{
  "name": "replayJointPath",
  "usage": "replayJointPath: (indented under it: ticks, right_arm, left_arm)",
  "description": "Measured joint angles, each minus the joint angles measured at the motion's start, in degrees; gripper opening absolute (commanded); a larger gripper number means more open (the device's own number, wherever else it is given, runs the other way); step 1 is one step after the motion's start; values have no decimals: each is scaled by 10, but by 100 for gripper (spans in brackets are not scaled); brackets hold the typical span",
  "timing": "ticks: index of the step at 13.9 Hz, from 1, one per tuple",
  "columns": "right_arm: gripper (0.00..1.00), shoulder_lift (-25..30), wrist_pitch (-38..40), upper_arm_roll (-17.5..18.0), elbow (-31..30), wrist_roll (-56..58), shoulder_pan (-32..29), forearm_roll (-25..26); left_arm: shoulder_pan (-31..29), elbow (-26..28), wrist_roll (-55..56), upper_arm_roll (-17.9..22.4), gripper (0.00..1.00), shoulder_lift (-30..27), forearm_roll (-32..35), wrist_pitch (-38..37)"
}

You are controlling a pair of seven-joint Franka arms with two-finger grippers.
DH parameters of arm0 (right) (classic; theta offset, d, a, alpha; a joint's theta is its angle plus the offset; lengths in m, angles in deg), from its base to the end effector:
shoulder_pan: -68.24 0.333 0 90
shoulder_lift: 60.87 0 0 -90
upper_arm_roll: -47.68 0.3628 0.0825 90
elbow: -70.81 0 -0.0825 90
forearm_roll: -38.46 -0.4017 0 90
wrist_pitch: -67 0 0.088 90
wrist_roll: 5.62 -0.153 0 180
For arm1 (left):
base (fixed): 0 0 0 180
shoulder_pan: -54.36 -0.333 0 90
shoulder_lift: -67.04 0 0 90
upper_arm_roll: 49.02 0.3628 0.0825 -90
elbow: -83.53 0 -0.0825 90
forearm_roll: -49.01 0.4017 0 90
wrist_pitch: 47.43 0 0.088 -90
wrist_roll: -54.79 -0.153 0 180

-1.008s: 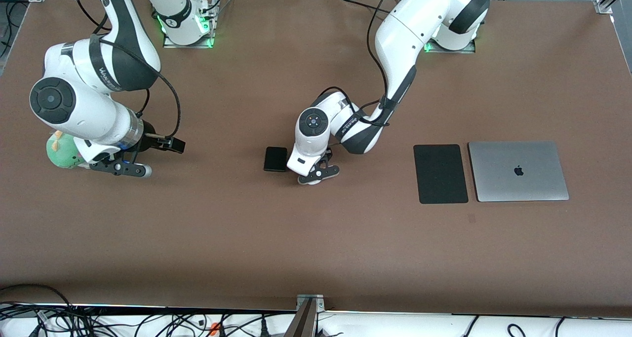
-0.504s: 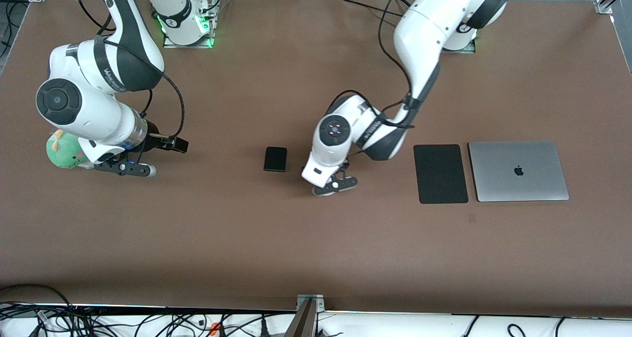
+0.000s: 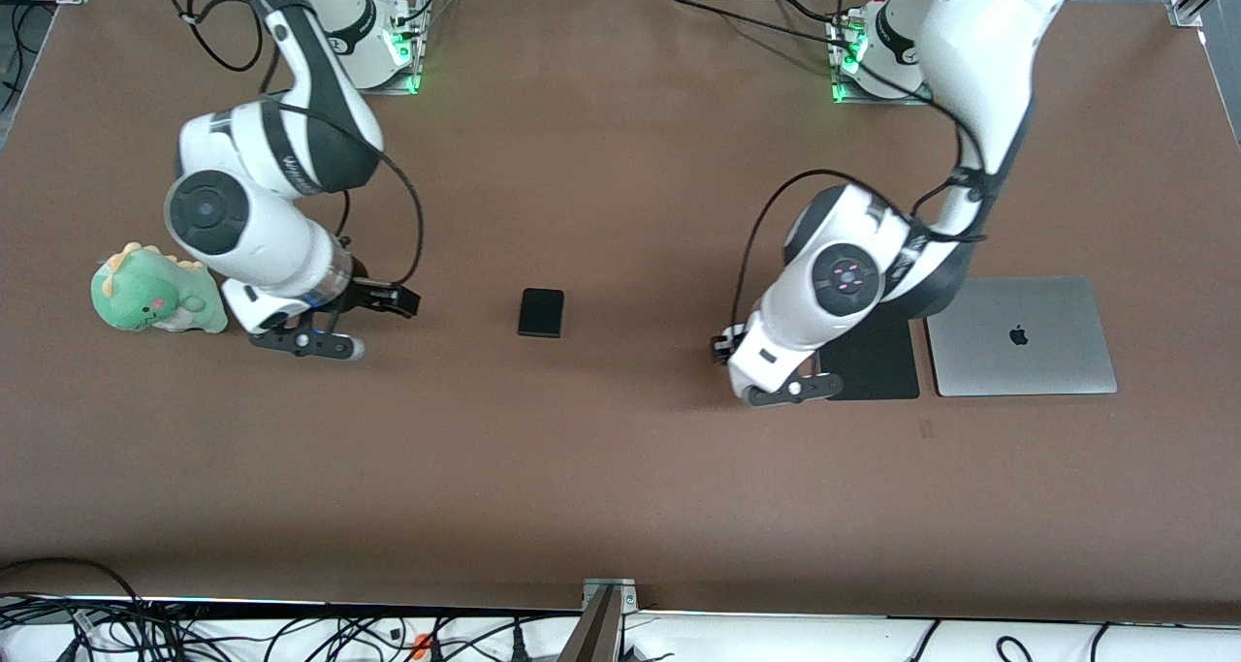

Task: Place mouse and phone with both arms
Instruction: 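Lift the mouse with the left gripper while the right gripper reaches the phone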

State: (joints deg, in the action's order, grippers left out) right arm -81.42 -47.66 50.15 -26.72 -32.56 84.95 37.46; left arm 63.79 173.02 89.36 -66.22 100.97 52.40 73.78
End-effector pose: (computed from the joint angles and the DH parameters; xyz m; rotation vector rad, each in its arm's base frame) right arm 0.6392 0.2217 0.3697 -3.1264 0.2278 0.1046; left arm 0.6716 -0.2981 0.2945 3.0371 0.2356 -0.1058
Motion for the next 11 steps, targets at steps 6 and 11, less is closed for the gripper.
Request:
replayJointPath:
  ticks: [6,11]
  right_arm:
    - [100,-55,-78,1,0,-34,74,0]
    - [100,-129,-184,2,-1,-81,125,0]
  left_arm:
    - [-108,166,-151,-1,55,-102,0,4]
    - [-161,248,-213,0,57,-90,0,108]
